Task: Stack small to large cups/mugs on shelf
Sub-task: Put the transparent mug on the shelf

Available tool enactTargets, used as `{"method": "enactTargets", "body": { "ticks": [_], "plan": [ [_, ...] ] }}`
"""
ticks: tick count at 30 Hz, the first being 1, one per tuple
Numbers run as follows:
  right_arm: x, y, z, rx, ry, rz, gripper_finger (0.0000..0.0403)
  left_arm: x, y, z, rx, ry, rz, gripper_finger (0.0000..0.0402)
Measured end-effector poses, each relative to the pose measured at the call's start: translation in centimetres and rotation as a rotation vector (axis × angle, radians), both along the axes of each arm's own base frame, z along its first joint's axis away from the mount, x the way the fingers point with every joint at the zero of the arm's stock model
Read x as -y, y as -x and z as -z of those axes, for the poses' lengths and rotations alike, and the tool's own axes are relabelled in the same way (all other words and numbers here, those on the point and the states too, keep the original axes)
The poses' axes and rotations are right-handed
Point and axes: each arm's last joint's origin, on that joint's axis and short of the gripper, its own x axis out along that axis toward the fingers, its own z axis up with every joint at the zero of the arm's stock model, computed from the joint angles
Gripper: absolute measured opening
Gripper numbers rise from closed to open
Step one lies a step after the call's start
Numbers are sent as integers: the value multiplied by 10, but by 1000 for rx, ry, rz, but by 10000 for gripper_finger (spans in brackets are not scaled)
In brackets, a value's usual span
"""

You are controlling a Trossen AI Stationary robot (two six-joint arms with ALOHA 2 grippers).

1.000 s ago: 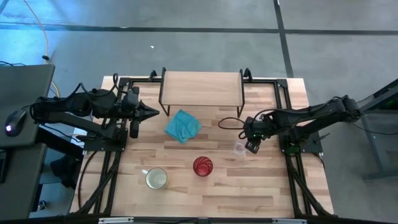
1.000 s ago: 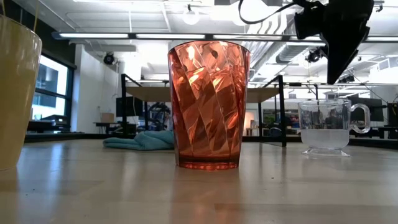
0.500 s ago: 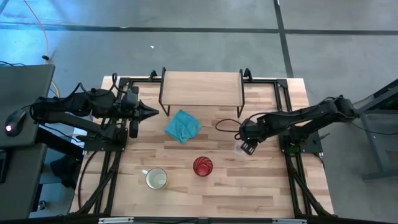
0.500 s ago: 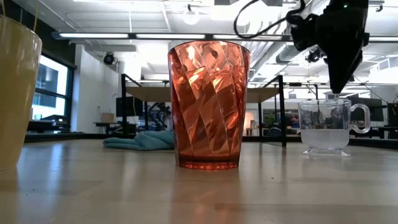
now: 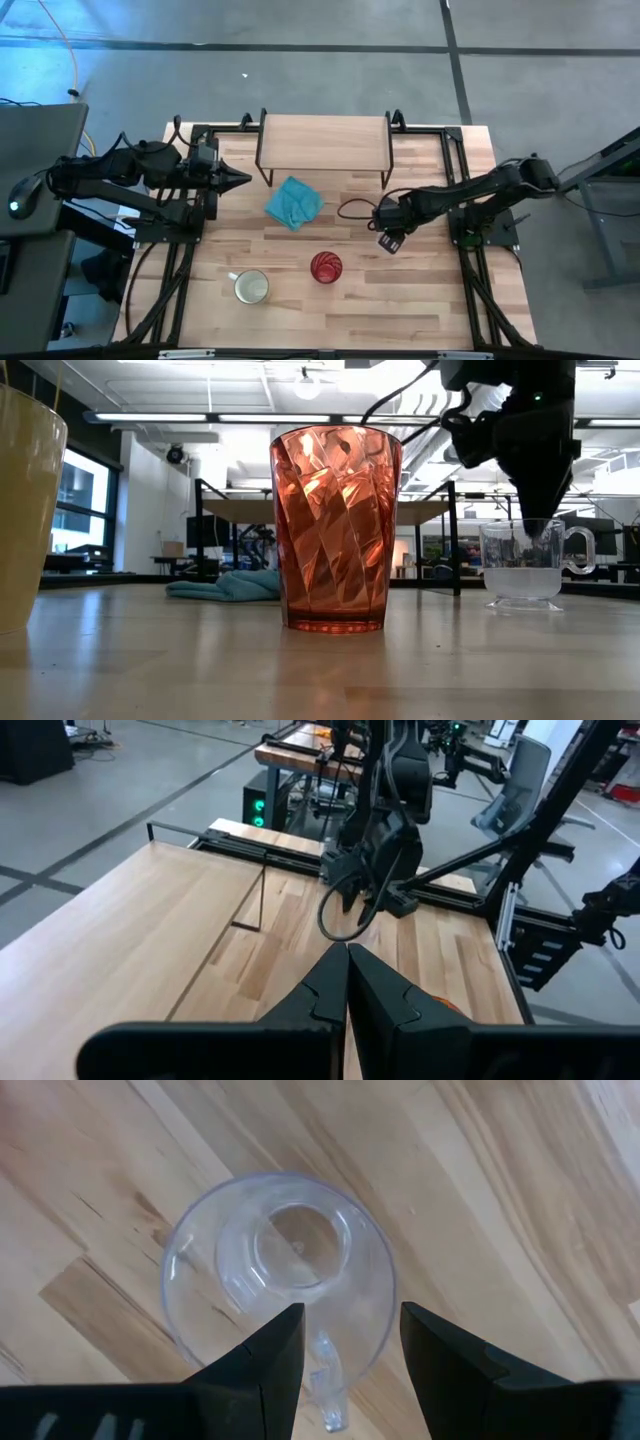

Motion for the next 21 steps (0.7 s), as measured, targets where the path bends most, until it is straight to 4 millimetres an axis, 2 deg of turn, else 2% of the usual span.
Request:
{"method": "enactTargets", "body": {
  "ticks": [14, 21],
  "plan": [
    [2, 2, -1, -15, 8, 7, 105, 0, 6, -2, 11, -7, -6, 1],
    [3, 4, -1, -29, 27, 8, 37, 0, 7, -2, 13, -7, -10, 1]
  ]
}}
